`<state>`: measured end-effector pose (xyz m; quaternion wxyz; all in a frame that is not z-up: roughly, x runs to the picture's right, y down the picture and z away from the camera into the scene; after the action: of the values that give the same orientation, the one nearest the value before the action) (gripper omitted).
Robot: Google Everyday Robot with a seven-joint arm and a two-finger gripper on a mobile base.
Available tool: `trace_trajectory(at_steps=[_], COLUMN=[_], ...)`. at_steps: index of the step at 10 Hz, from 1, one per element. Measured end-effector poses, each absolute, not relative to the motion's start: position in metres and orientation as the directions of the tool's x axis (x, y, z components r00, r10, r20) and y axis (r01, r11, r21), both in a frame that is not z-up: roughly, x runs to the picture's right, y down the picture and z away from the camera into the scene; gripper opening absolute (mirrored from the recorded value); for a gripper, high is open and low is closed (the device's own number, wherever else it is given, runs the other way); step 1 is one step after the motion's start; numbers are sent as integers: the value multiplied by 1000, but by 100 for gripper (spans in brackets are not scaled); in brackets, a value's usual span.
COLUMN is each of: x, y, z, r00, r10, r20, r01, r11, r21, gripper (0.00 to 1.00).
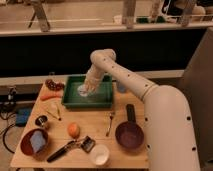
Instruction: Place towel in tray
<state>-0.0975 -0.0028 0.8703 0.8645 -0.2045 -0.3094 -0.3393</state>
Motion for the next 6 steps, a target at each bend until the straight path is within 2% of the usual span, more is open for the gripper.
trace_trajectory(at_steps=[3,5,6], x=[-99,-100,-100], y=[-3,-3,-3], z=[875,878,880], r00=[576,575,575], r10=[-458,-455,-453], r20=[678,680,681], r01=[713,711,709], r11=[687,689,691], r21=[-141,-139,-140], gripper=[0,9,11])
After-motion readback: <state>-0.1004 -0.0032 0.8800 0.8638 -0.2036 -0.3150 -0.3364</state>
